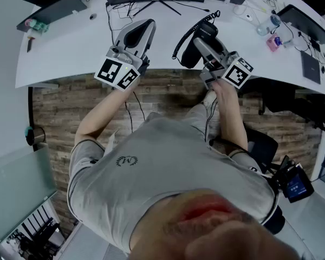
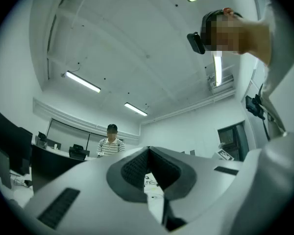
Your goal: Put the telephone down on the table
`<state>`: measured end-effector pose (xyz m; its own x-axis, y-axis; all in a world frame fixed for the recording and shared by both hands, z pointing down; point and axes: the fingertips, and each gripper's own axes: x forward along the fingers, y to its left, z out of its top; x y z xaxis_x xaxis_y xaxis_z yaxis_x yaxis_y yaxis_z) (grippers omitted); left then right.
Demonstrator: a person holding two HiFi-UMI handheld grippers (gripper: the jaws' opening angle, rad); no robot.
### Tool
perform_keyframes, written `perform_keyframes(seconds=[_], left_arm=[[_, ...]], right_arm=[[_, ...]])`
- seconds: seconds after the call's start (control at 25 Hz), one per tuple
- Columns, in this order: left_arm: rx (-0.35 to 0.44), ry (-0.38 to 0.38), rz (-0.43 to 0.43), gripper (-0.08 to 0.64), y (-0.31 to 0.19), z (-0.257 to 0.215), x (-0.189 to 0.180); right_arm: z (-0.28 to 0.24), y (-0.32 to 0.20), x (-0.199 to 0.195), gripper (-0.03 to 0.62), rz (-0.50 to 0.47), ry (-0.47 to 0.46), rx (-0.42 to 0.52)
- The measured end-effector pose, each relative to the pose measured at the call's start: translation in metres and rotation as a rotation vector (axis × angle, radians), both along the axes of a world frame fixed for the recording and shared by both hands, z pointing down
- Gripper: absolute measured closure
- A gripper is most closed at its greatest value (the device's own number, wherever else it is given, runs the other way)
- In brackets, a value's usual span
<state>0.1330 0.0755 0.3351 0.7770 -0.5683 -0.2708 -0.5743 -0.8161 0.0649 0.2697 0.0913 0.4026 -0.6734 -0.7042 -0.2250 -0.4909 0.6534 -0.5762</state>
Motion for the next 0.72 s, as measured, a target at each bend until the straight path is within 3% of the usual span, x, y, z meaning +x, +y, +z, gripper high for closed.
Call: perform_keyframes(seconds=[0.16, 0.28, 0.44, 0.56, 0.72], left_arm=[[-0.019, 0.010, 0.030, 0.551, 0.054, -0.005, -0.057], [0.014, 0.030, 0.030, 0.551, 0.095, -0.016, -0.084], [-0.025, 0.065, 0.014, 0.551, 0.105, -0.015, -0.100], [-0.033, 0.031, 0.021, 0.551, 0.107, -0.011, -0.096], [-0.046, -0.026, -0.004, 0.551, 0.116, -0.005, -0.091]], right_arm=[[-0.030, 0.058, -0.092, 0.293, -0.076, 0.067, 0.020], [-0.053, 0.096, -0.122, 0.293, -0.089, 0.113, 0.054], [-0.061, 0.109, -0.131, 0.293, -0.088, 0.149, 0.050], [-0.065, 0.111, -0.132, 0.293, -0.097, 0.166, 0.062], [-0.063, 0.119, -0.121, 0.293, -0.091, 0.116, 0.057]])
